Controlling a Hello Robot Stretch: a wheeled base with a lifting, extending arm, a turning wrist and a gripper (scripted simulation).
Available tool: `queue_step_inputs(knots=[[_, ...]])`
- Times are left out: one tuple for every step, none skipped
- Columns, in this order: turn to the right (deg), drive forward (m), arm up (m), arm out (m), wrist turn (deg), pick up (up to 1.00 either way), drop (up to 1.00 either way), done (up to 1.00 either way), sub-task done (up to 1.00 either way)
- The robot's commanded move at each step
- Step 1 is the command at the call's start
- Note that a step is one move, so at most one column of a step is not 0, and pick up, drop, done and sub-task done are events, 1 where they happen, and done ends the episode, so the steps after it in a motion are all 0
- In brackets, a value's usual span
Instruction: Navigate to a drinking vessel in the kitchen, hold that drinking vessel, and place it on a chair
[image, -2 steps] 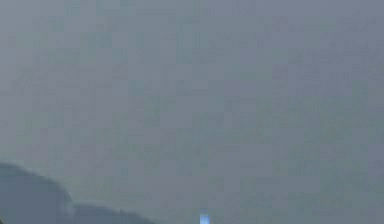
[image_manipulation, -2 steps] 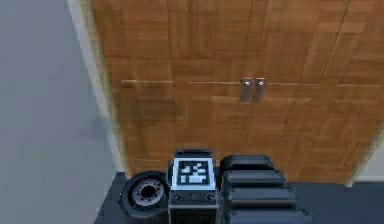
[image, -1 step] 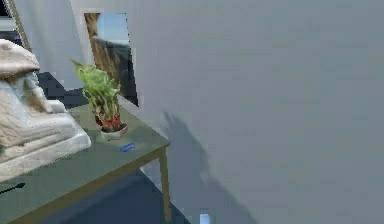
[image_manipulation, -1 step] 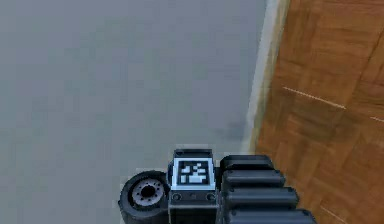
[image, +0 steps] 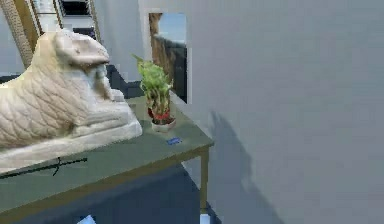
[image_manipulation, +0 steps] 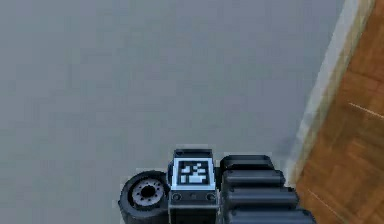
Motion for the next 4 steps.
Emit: queue_step_inputs(knots=[[0.0,0.25,0.0,0.0,0.0,0.0,0.0,0.0,0.0],[-45.0,0.0,0.0,0.0,0.0,0.0,0.0,0.0,0.0],[-45.0,0.0,0.0,0.0,0.0,0.0,0.0,0.0,0.0],[-45.0,0.0,0.0,0.0,0.0,0.0,0.0,0.0,0.0]])
